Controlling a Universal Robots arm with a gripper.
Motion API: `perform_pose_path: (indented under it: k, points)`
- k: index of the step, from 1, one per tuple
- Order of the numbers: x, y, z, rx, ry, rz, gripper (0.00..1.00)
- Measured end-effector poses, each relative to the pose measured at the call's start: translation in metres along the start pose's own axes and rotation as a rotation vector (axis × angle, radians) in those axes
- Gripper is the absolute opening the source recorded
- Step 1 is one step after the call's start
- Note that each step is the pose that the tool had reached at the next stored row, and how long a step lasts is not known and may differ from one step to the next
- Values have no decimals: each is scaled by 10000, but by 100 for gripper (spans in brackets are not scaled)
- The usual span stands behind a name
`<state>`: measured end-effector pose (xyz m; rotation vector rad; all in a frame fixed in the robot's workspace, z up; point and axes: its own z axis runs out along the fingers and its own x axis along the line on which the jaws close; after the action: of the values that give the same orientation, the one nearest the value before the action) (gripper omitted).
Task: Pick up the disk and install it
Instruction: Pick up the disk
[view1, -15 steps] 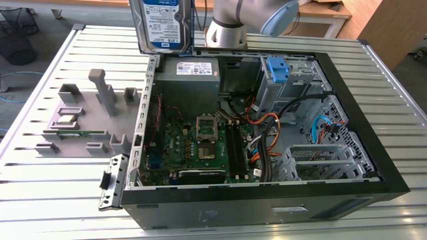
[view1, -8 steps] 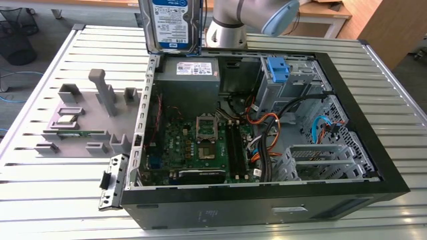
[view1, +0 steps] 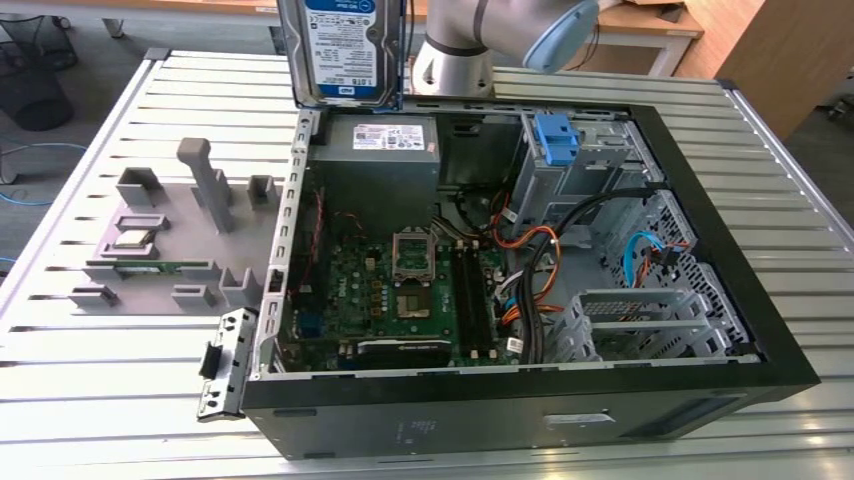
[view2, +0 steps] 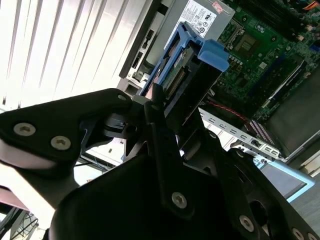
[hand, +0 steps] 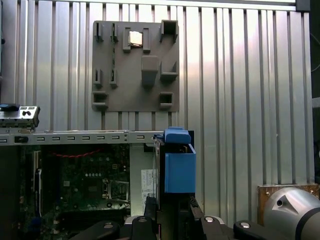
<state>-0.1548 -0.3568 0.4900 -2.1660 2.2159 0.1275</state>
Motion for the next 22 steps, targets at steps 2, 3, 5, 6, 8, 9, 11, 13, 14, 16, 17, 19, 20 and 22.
perform_pose_path:
  k: [2,3,5,6,8,9,11,13,14,16,17,19,20,22]
  points:
    - [0,0,0,0,0,0,35]
    - [0,0,0,0,0,0,35]
    - [1,-2,0,0,0,-1,35]
    - [4,-3,0,1,-1,-2,35]
    - [22,-4,-2,1,2,0,35]
    - [36,-4,-3,0,3,0,35]
    - [72,-6,-6,0,5,0,35]
    - [109,-6,-9,1,4,-1,35]
    - [127,-7,-10,1,3,-1,35]
    - [167,-8,-12,1,3,0,35]
    - [184,-9,-14,0,4,-1,35]
    - [204,-12,-13,1,3,-1,35]
    - [207,-18,-13,1,3,-1,35]
    - [210,-48,-13,0,3,0,35]
